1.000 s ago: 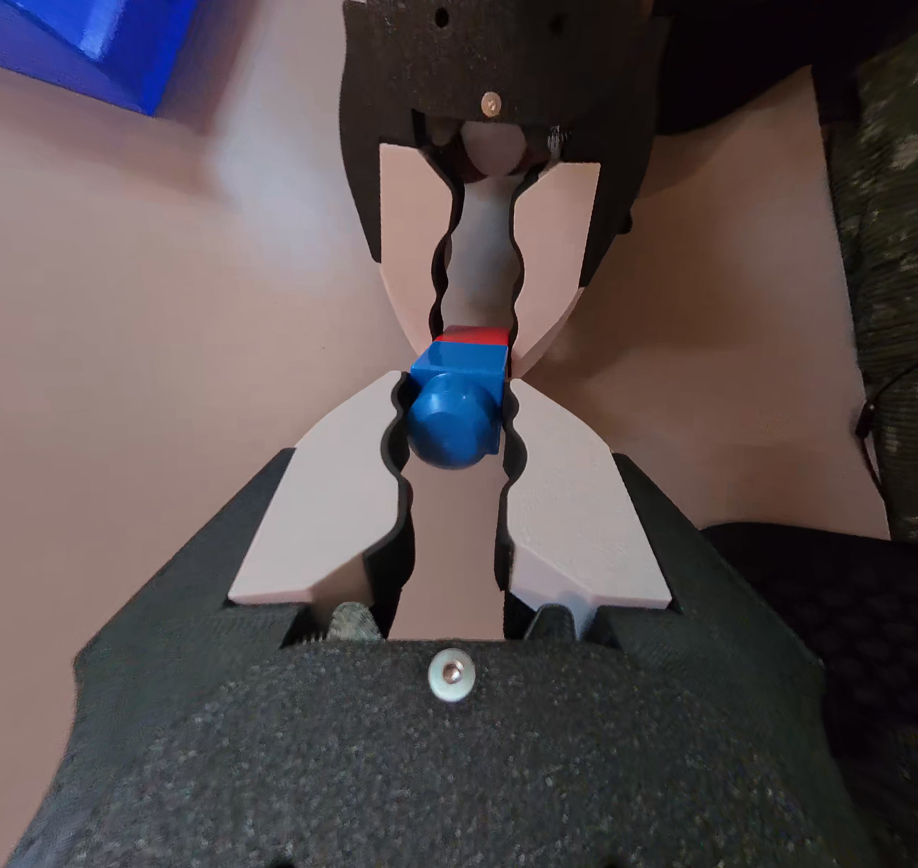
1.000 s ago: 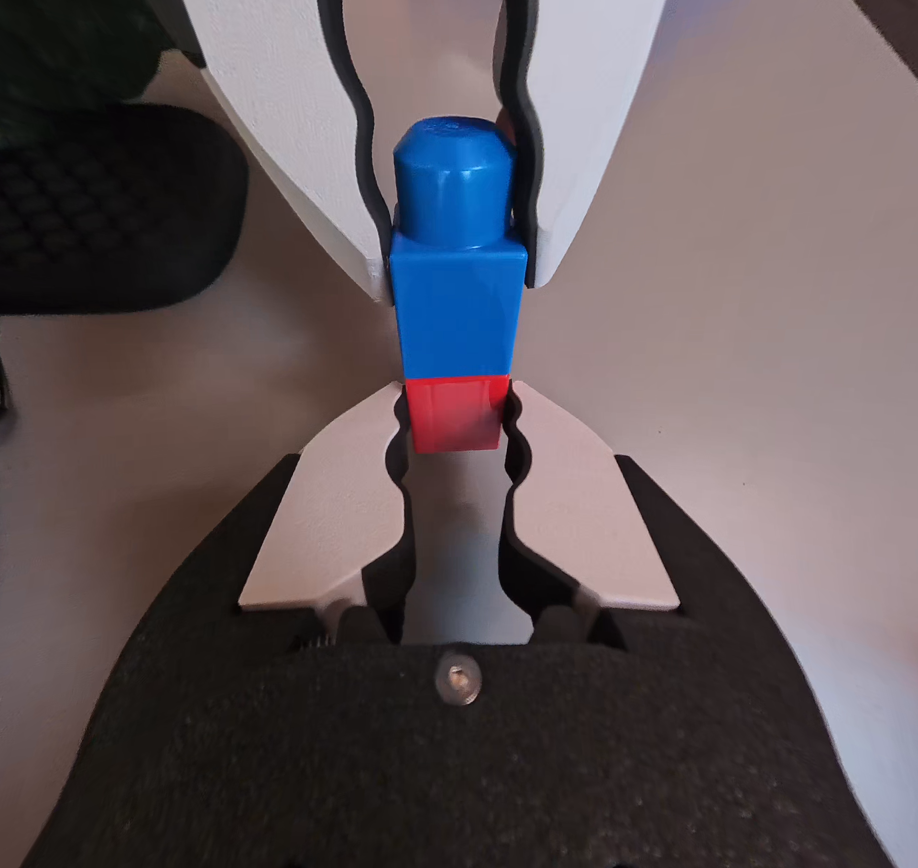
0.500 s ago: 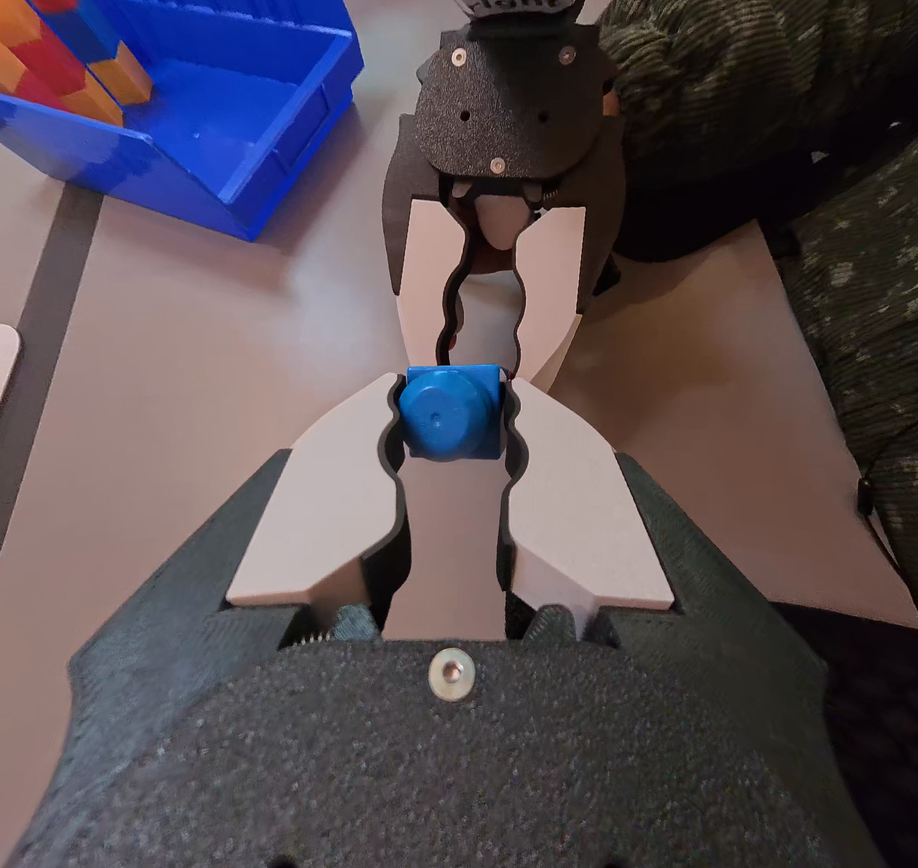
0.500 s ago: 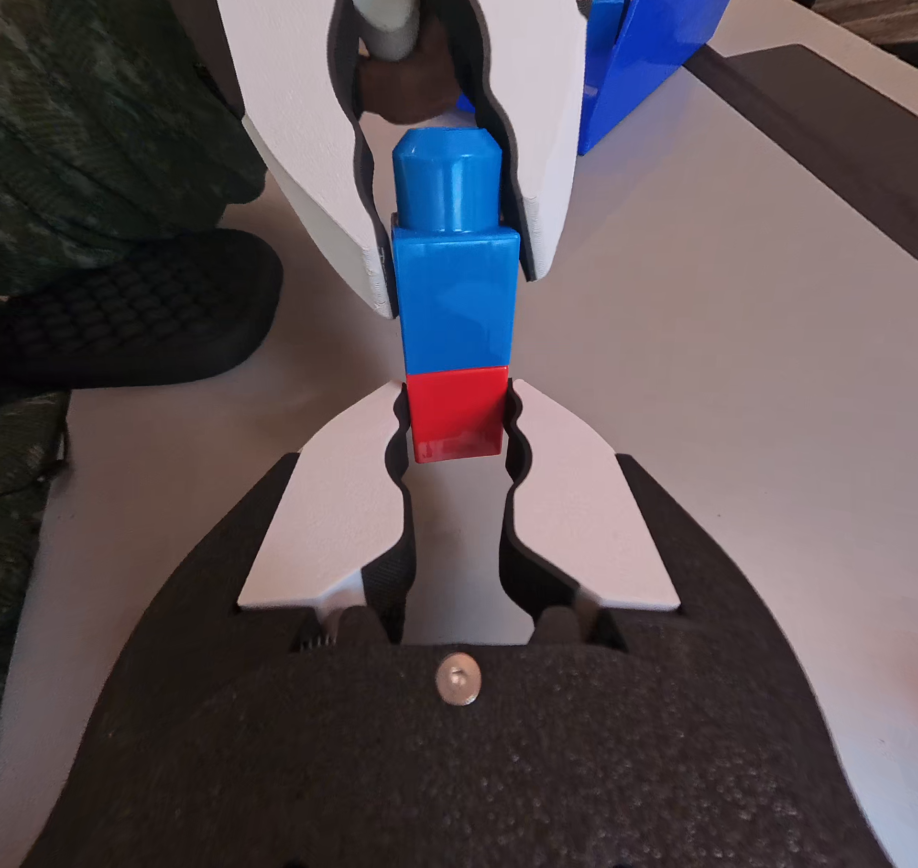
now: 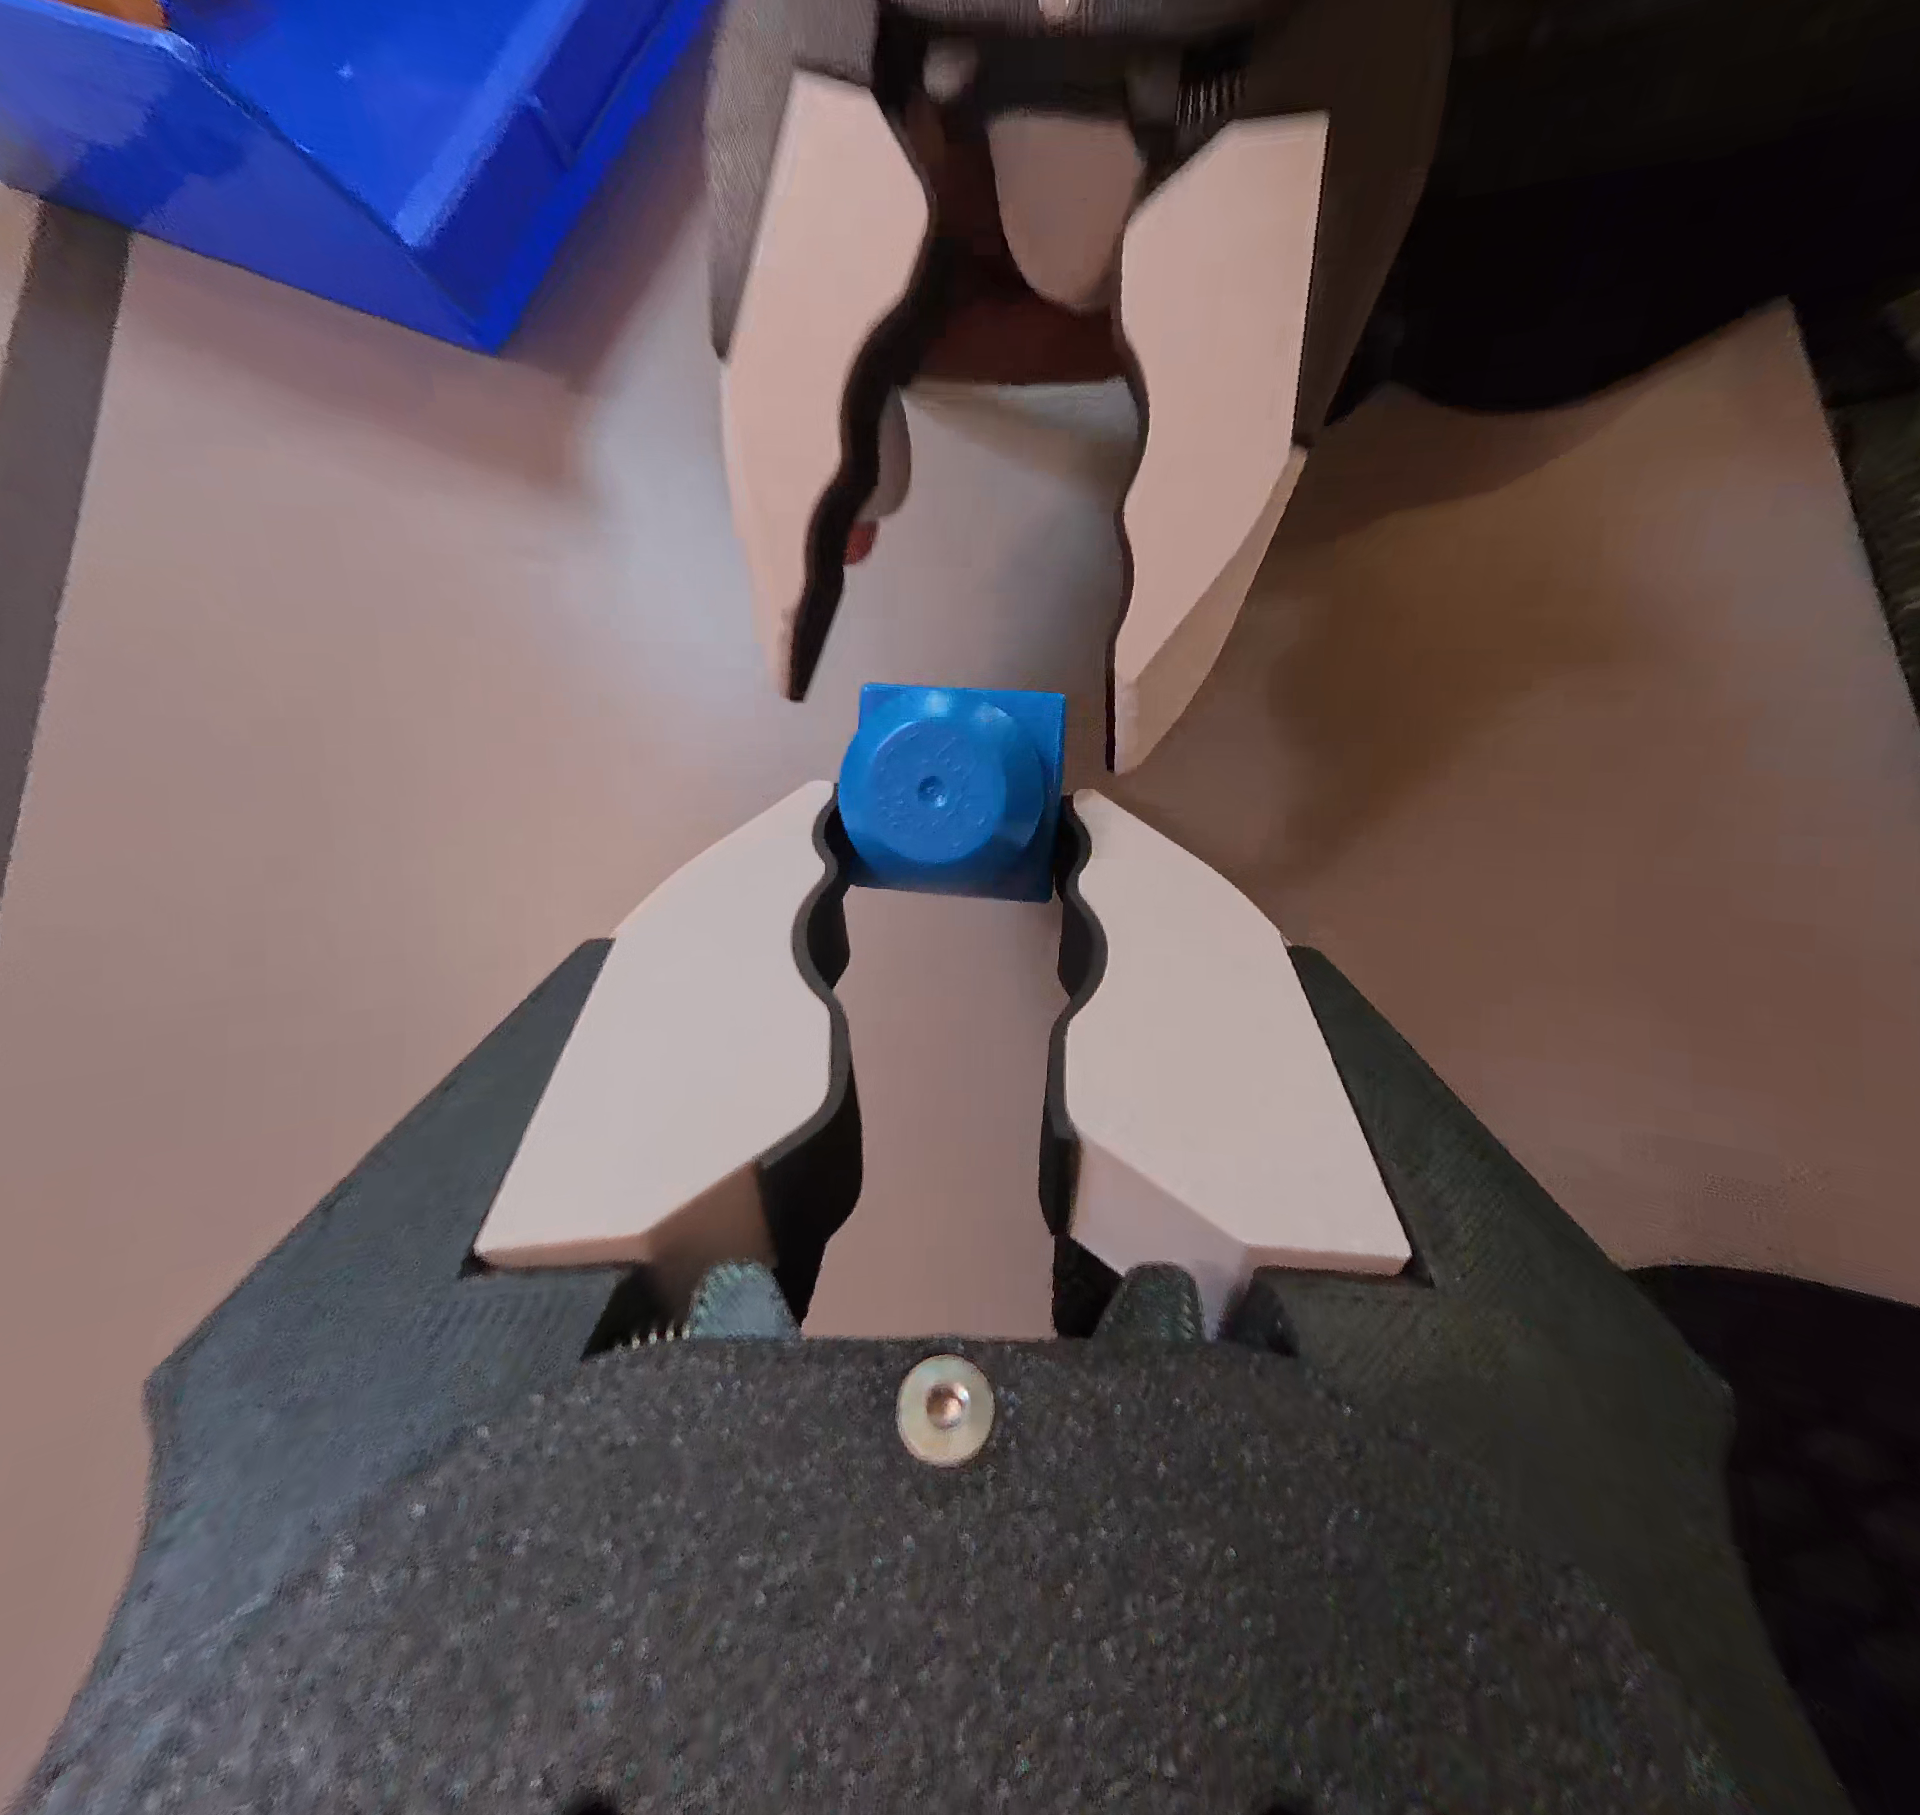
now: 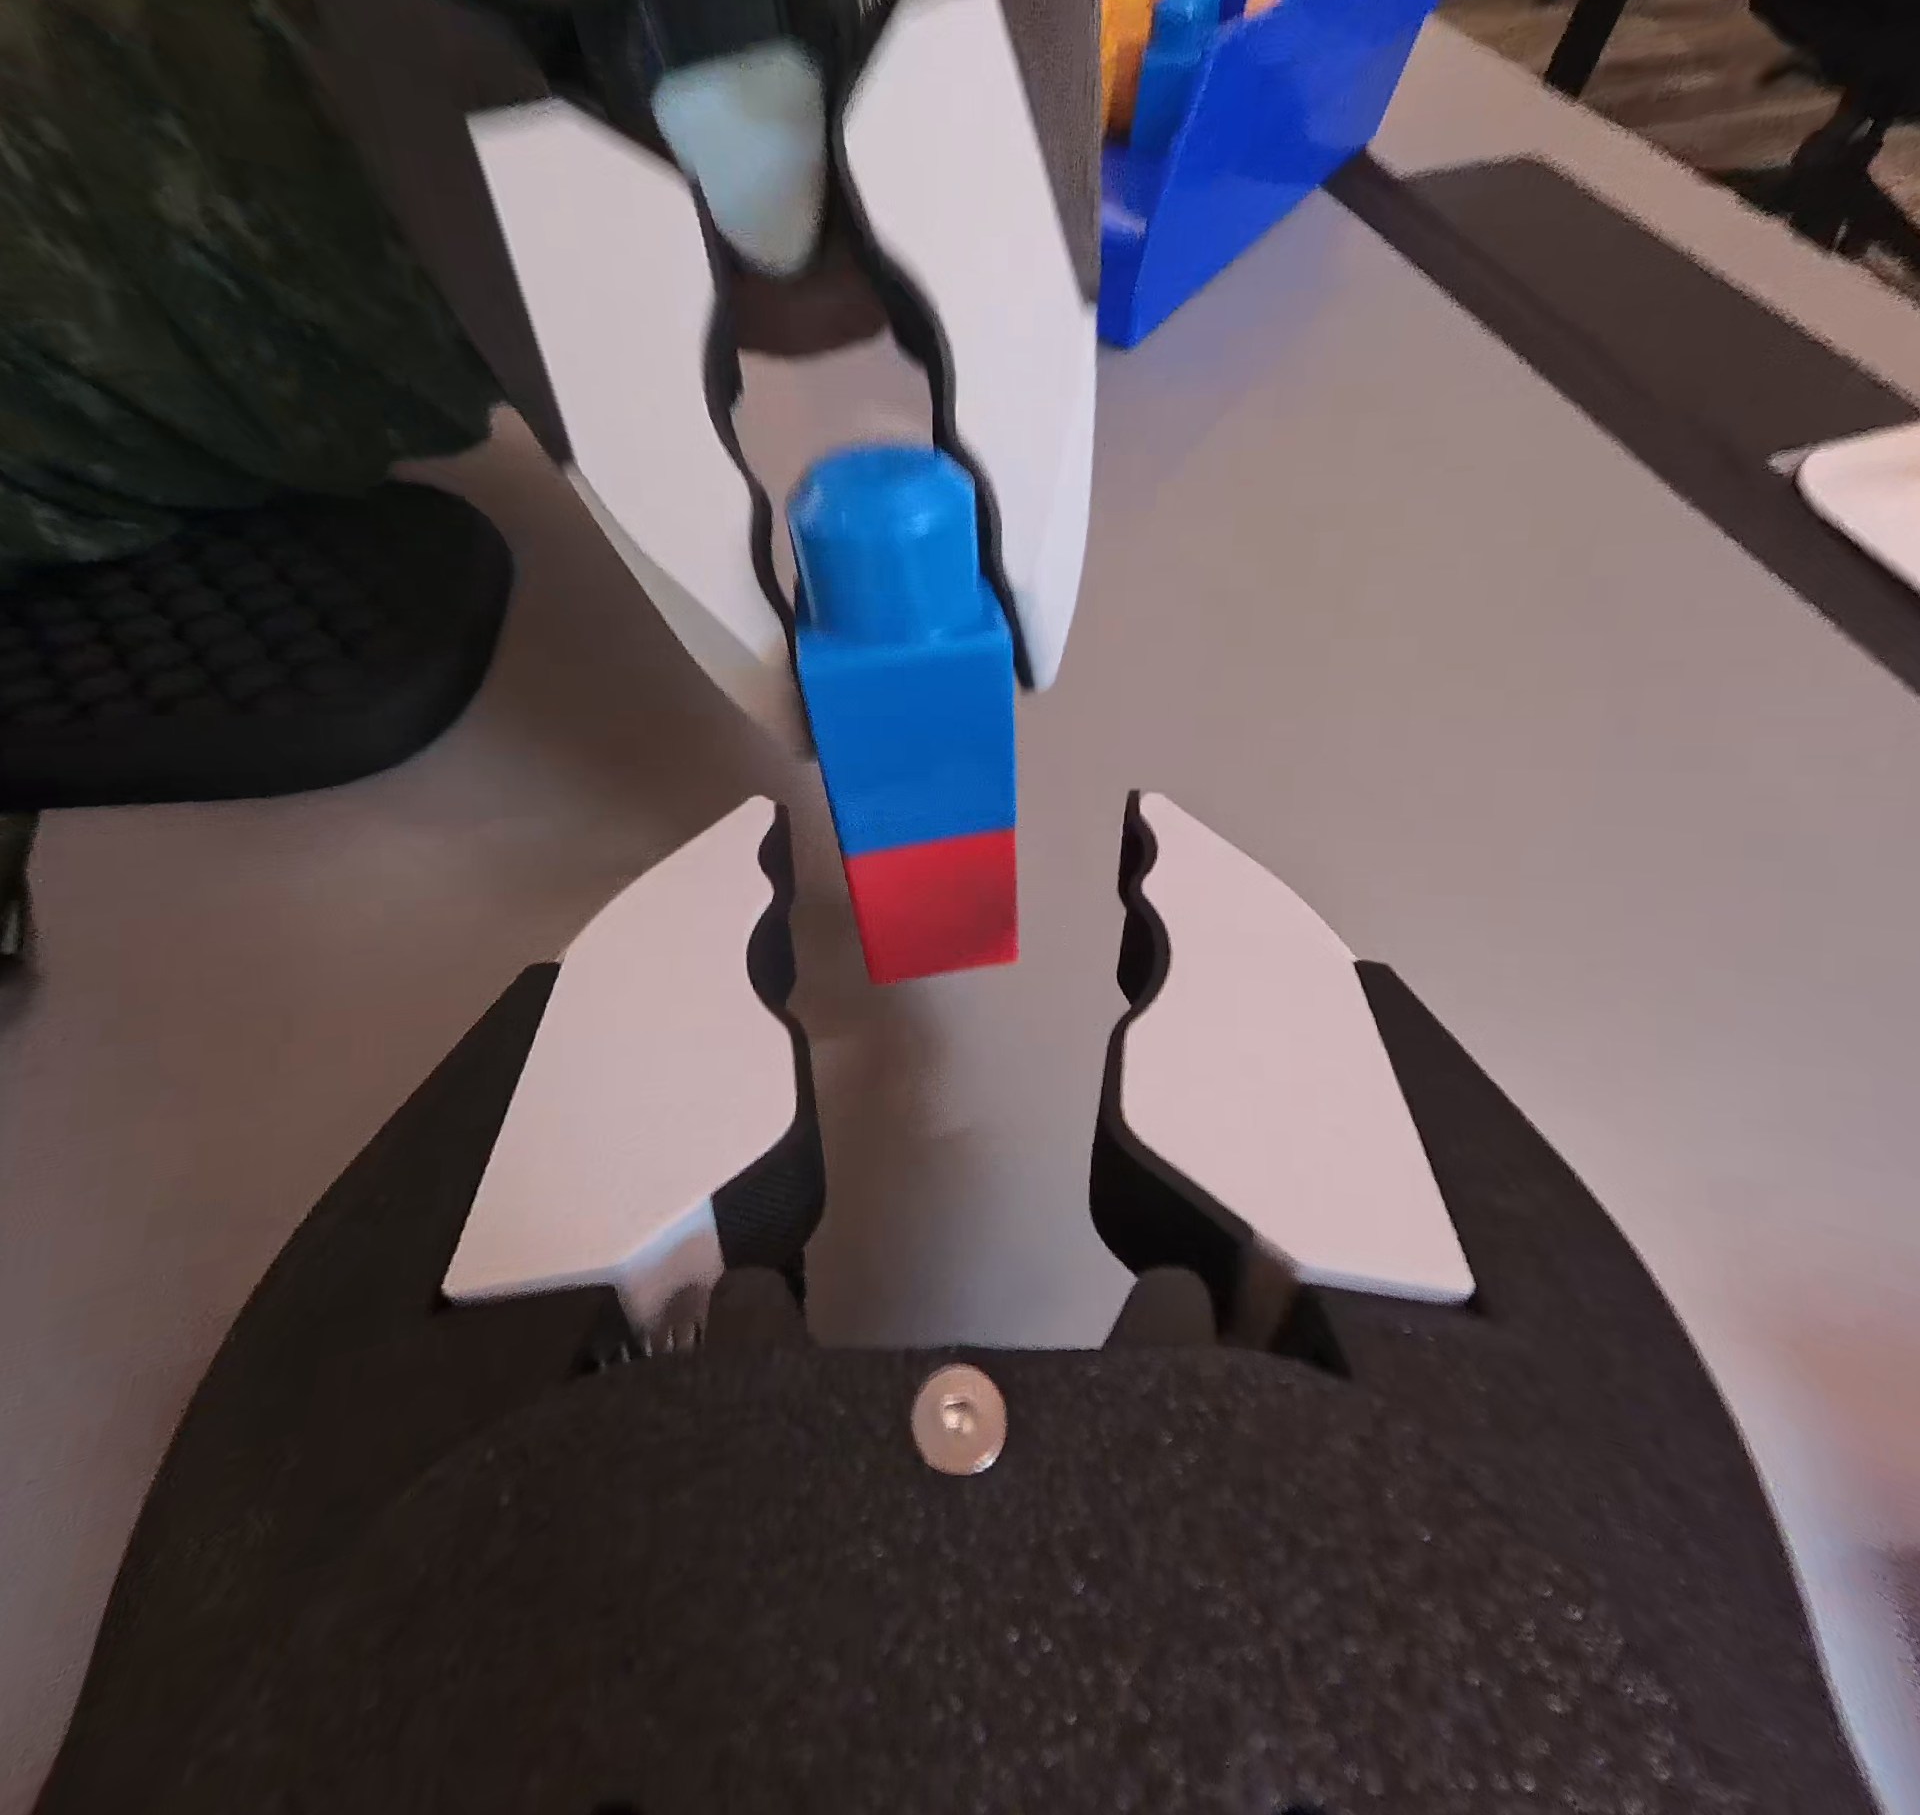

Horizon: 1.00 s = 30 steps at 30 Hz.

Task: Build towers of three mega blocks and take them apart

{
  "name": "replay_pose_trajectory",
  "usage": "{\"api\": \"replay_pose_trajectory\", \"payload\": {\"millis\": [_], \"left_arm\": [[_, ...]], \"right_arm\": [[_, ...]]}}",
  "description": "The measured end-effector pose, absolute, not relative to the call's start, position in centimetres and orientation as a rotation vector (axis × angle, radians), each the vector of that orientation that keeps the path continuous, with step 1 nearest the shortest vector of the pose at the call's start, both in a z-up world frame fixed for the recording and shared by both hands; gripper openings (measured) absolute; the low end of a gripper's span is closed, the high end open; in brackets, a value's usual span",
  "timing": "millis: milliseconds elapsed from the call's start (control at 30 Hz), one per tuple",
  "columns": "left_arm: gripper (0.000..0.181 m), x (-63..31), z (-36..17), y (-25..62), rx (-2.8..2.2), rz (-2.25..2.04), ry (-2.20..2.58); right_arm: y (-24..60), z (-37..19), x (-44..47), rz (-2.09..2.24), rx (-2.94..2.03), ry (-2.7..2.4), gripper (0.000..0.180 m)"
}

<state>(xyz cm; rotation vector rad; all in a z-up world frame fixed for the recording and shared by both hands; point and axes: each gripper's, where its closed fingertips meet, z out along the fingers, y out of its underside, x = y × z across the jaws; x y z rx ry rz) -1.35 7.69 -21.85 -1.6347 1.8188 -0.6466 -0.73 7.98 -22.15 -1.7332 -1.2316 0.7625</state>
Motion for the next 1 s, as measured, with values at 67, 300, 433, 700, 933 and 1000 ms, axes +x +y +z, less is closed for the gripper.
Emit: {"api": "replay_pose_trajectory", "payload": {"millis": [67,300,433,700,933,1000], "left_arm": [[0.037,-1.1,-22.8,7.5,-1.655,-0.625,1.855],[0.037,0.2,-24.0,6.9,-1.648,-0.547,1.912],[0.037,-0.5,-21.7,7.8,-1.618,-0.613,1.814],[0.035,-15.4,-11.5,20.1,-1.707,-0.364,0.97],[0.035,-35.8,-14.3,28.1,-2.043,0.08,0.442],[0.038,-38.3,-16.1,28.6,-2.169,0.132,0.492]], "right_arm": [[7.7,-20.6,-0.7,0.815,-1.665,-1.204,0.056],[6.7,-20.4,-1.5,0.806,-1.611,-1.244,0.028],[7.0,-18.7,-0.5,0.799,-1.572,-1.209,0.028],[12.7,-18.8,5.6,0.658,-1.677,-0.965,0.028],[14.8,-21.2,7.9,0.562,-1.798,-0.924,0.028],[14.7,-21.2,7.8,0.56,-1.797,-0.929,0.028]]}}
